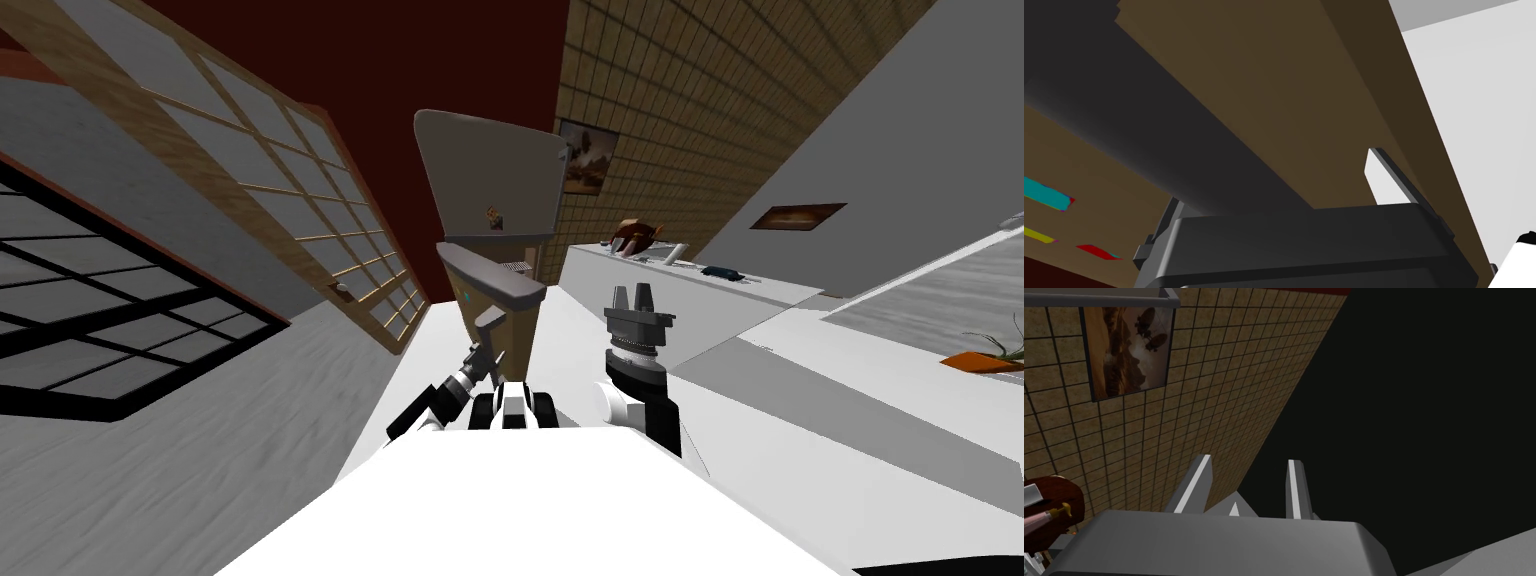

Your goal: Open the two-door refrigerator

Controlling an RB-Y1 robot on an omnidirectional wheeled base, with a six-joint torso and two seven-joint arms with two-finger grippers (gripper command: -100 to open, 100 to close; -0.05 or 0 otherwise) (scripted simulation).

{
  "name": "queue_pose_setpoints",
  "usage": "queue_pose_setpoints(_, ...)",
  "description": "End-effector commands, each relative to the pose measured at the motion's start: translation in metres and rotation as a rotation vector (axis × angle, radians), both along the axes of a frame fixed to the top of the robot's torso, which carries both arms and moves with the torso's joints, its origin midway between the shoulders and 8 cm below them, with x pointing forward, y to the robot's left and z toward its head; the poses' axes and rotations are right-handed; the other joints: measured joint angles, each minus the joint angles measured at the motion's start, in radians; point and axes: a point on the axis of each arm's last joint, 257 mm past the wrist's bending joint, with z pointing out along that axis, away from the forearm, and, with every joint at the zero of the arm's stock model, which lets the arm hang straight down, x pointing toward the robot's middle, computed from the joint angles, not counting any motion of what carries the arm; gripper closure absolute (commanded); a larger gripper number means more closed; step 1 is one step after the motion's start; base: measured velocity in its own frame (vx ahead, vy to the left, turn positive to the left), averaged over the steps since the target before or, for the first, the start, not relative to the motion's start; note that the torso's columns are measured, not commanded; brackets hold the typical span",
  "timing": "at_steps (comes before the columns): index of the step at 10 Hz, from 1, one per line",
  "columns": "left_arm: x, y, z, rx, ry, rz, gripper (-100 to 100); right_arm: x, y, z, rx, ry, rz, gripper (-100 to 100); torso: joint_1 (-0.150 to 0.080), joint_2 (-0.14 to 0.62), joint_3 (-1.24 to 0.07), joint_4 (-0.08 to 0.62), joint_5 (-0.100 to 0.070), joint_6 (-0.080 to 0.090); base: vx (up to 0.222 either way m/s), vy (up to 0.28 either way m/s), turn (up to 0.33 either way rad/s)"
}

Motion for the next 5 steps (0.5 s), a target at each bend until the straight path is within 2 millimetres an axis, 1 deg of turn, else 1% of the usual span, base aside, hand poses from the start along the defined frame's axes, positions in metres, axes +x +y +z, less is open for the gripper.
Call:
queue_pose_setpoints(1,-0.009,0.002,0.015,0.001,-0.001,-0.027,-100,0.0,0.0,0.0,0.0,0.0,0.0,0,0.004,0.003,0.002,0.002,0.001,0.002,0.078,-0.064,0.082)
queue_pose_setpoints(3,-0.018,0.002,0.026,0.002,-0.001,-0.05,-100,0.0,0.0,0.0,0.0,0.0,0.0,0,0.013,0.007,0.004,0.002,0.004,0.0,0.055,-0.041,0.101)
queue_pose_setpoints(5,-0.027,0.001,0.038,0.004,-0.001,-0.075,-100,0.0,0.0,0.0,0.0,0.0,0.0,0,0.013,0.006,0.006,0.002,0.003,0.0,0.017,-0.051,0.088)
